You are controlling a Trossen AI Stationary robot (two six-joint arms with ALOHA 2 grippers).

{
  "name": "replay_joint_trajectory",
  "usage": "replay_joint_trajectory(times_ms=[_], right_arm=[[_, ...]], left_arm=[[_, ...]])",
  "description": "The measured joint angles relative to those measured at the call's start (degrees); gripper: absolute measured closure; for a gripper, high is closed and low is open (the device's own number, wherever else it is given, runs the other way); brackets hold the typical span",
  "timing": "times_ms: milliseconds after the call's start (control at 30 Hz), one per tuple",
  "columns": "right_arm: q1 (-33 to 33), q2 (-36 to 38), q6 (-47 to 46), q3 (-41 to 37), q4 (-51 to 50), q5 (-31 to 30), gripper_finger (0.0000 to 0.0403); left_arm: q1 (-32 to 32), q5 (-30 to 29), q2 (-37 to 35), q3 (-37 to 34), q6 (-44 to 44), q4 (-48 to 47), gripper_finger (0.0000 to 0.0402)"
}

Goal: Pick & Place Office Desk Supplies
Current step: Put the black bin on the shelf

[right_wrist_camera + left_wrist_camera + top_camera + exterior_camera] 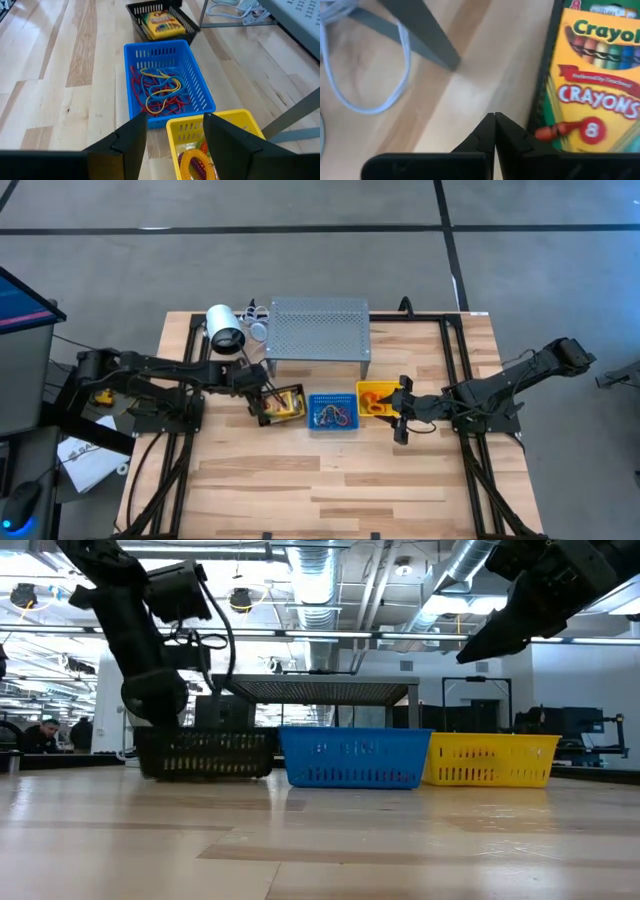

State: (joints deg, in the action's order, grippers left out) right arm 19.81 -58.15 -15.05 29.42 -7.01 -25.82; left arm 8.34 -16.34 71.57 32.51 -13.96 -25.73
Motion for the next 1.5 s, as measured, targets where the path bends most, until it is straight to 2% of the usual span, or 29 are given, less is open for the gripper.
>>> replay_joint_trajectory(times_ms=[300,400,600,833,1133,1500], right_arm=[[-0.1,0.0,0.0,0.0,-0.2,-0.2,0.0214],[-0.1,0.0,0.0,0.0,-0.2,-0.3,0.0214],[-0.1,0.0,0.0,0.0,0.2,-0.4,0.0214],[0.0,0.0,-0.1,0.0,0.2,-0.4,0.0214],[0.0,0.0,-0.1,0.0,0.2,-0.4,0.0214],[0.0,0.0,-0.2,0.0,0.2,-0.4,0.0214]], left_arm=[[-0.2,9.4,-7.5,0.0,-2.6,-7.9,0.0401],[-1.1,8.7,-8.8,0.0,-3.0,-9.2,0.0401],[-1.8,3.0,-9.3,0.0,-3.5,-8.9,0.0401],[-1.7,3.5,-6.0,0.0,-4.4,-7.3,0.0401],[-3.8,12.7,-5.1,0.0,-6.0,-6.8,0.0401],[-14.2,23.1,-5.1,0.0,-11.9,-4.0,0.0401]])
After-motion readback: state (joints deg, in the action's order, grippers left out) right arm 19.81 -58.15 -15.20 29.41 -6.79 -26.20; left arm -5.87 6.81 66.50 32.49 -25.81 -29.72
